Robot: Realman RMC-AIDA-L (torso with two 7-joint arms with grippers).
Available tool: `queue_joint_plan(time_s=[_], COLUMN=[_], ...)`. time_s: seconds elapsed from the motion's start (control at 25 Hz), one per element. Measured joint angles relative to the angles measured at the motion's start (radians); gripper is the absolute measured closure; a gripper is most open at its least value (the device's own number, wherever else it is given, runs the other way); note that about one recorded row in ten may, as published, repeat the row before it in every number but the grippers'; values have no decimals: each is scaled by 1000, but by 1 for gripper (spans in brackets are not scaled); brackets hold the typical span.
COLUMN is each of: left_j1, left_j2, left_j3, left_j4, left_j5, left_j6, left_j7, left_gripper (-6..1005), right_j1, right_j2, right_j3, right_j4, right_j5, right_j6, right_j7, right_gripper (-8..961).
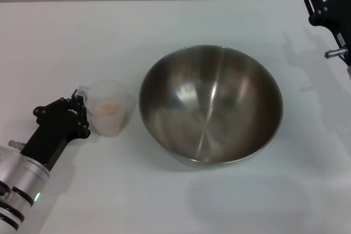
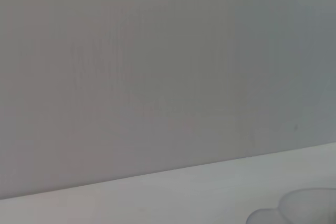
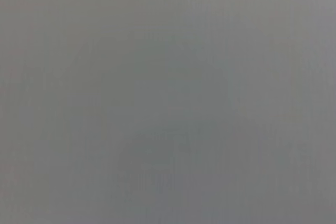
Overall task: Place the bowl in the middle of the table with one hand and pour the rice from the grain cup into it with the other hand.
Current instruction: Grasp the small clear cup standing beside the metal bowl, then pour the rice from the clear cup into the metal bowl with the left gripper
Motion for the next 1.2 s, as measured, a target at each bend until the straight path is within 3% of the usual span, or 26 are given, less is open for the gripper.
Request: queue_joint_plan(time_s=[0.8, 1.0, 1.12, 1.2], left_j1=[-20, -32, -59, -59], left_j2=[0, 0, 0, 0], left_j3=[-38, -70, -76, -76], left_j4=[-1, -14, -28, -28], left_j5=[0, 0, 6, 6], left_j6=[70, 141, 216, 216], left_j7=[20, 119, 294, 294], left_gripper=[974, 974, 973, 973], right_j1=[-11, -11, -10, -7], right_j2=[5, 5, 5, 4], right_j3=[0, 0, 3, 6], right_j4=[9, 9, 13, 13], right_j5=[0, 0, 0, 0], right_j6=[-2, -6, -7, -7], right_j7=[2, -3, -4, -5], right_gripper=[446, 446, 446, 446])
